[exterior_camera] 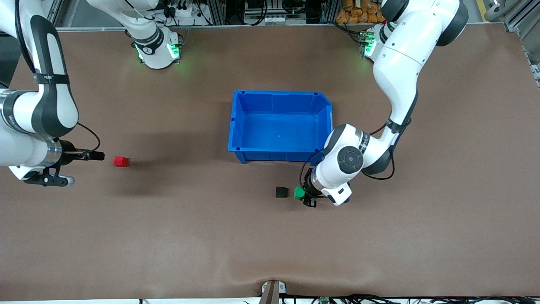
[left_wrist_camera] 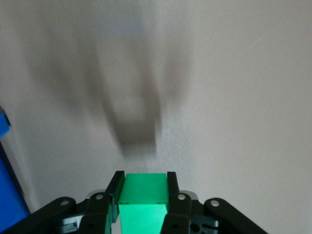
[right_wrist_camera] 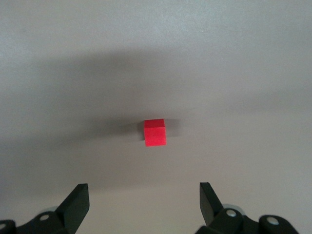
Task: Attach green and red cubes to black cube
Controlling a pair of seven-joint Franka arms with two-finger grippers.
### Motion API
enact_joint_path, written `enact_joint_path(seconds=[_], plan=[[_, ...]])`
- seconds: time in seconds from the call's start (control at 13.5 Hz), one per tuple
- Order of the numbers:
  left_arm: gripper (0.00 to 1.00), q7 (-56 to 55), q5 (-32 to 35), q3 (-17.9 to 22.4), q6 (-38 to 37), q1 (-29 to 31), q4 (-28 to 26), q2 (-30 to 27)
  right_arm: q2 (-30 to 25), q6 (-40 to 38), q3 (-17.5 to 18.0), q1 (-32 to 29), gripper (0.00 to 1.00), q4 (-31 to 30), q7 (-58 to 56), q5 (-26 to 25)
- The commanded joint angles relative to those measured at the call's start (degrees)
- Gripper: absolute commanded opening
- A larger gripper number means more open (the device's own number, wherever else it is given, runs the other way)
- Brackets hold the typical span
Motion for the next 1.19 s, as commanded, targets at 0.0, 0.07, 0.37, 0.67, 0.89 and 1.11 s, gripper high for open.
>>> enact_joint_path(seconds=[0.0, 0.07, 0.37, 0.67, 0.89, 1.11], plan=[[0.00, -2.97, -0.97, 0.89, -0.02, -2.25, 3.53, 2.90, -0.11, 4.15, 0.20, -0.37, 1.00, -3.27, 0.82, -0.01], [0.00, -4.03, -0.97, 1.24, 0.06, -2.52, 3.71, 3.25, -0.02, 5.21, 0.20, -0.55, 1.00, -3.71, 0.82, -0.01], [0.00, -5.00, -0.80, 1.42, 0.06, -3.13, 4.32, 4.31, 0.33, 6.72, 0.20, -0.46, 1.00, -4.77, 0.82, -0.01], [0.00, -6.15, -0.71, 1.42, -0.02, -3.31, 4.50, 4.66, 1.38, 7.86, 0.20, -0.55, 1.00, -5.12, 0.82, 0.08], [0.00, -6.41, -0.71, 1.42, -0.02, -3.22, 4.50, 5.10, 2.35, 7.86, 0.20, -0.46, 1.00, -5.30, 1.17, -0.01], [0.00, -6.32, -0.71, 1.42, 0.06, -3.49, 4.85, 5.63, 2.70, 9.08, 0.20, -0.46, 1.00, -6.52, 1.17, 0.08]])
